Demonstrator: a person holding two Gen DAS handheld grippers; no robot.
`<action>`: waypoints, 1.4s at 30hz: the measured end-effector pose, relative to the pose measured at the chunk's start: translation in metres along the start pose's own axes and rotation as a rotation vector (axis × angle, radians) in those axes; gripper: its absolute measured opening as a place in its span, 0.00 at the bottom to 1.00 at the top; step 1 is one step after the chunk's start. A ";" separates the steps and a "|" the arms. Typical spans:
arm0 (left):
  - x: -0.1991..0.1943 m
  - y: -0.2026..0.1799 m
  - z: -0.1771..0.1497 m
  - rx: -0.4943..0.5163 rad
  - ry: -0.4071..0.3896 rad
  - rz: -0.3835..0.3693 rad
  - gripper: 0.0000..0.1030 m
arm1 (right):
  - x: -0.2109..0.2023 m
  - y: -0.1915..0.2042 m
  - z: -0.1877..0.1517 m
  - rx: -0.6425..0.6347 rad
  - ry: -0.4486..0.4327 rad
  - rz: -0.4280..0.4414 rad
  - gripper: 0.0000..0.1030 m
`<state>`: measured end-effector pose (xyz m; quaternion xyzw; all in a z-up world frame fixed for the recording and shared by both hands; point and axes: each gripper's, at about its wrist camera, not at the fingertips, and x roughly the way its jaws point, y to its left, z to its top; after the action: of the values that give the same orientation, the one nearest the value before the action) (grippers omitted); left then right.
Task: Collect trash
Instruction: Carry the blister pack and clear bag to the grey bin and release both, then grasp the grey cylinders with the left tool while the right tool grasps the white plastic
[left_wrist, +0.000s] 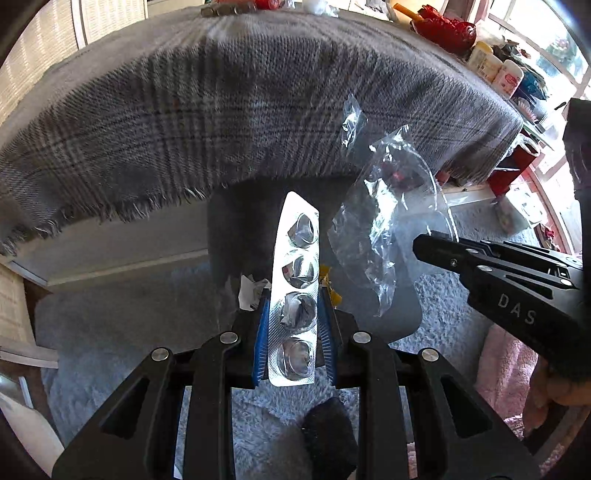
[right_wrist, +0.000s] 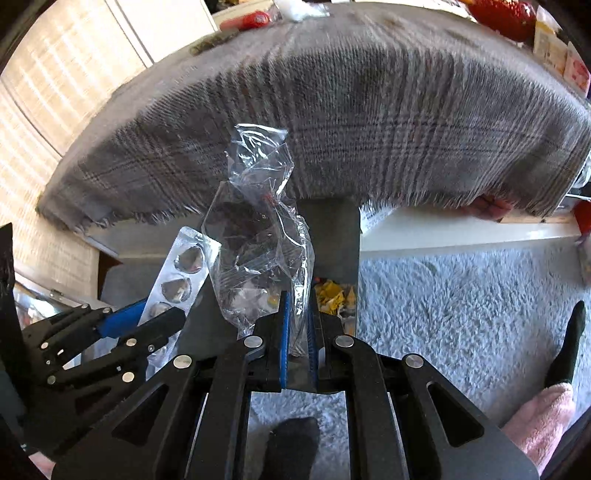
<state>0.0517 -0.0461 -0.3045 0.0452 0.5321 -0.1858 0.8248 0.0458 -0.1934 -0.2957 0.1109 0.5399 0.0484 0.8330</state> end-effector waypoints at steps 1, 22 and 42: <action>0.001 0.000 0.000 -0.001 0.004 -0.001 0.23 | 0.002 0.000 0.000 0.005 0.008 0.003 0.12; -0.026 0.011 0.008 -0.003 -0.038 0.004 0.77 | -0.019 -0.018 0.011 0.168 -0.112 0.028 0.91; -0.092 0.033 0.098 -0.010 -0.214 0.058 0.92 | -0.105 -0.014 0.101 0.154 -0.400 -0.038 0.97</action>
<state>0.1142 -0.0189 -0.1840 0.0362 0.4403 -0.1631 0.8822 0.0936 -0.2414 -0.1665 0.1715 0.3678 -0.0317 0.9134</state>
